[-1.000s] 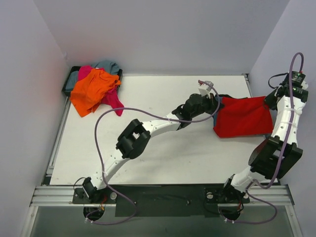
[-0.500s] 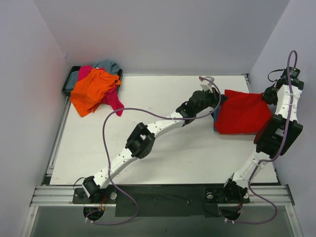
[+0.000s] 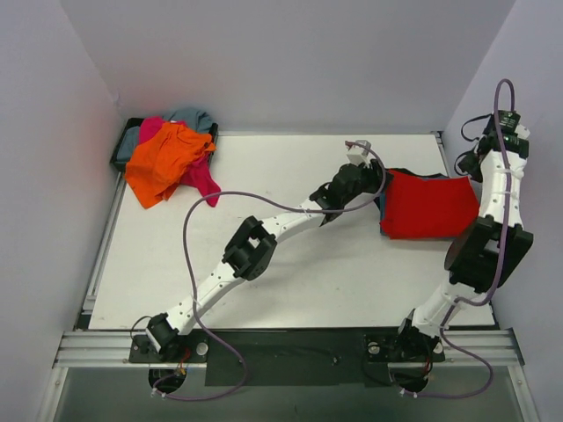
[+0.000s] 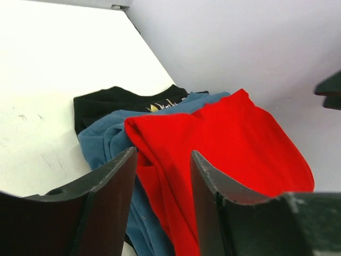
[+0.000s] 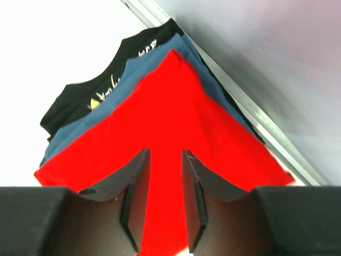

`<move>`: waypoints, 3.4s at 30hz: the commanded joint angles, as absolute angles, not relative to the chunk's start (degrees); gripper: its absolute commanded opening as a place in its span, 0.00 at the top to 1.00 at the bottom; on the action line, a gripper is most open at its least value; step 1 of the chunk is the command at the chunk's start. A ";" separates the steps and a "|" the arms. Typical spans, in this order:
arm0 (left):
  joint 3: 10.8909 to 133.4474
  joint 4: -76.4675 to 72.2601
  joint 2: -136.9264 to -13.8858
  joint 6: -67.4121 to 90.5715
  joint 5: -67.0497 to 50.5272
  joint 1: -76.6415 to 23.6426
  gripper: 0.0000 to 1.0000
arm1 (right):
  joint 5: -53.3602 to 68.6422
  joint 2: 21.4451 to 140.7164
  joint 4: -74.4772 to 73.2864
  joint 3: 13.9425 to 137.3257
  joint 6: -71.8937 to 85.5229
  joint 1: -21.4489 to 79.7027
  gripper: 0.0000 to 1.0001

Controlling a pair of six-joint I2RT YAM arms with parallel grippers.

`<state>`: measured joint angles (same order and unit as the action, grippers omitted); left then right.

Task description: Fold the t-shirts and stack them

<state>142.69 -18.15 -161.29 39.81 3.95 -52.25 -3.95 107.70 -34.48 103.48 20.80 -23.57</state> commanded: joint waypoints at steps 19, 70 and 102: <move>147.92 -16.09 -163.29 44.81 3.16 -53.88 1.00 | -19.95 104.32 -36.21 84.46 33.13 -27.68 1.00; 98.28 -12.47 -128.25 41.49 -8.96 -54.50 1.00 | -4.34 94.87 -27.36 89.52 24.79 -16.62 0.73; 17.40 -18.28 -46.32 19.42 19.51 -40.43 0.22 | 5.36 53.70 2.55 30.50 28.57 13.10 0.00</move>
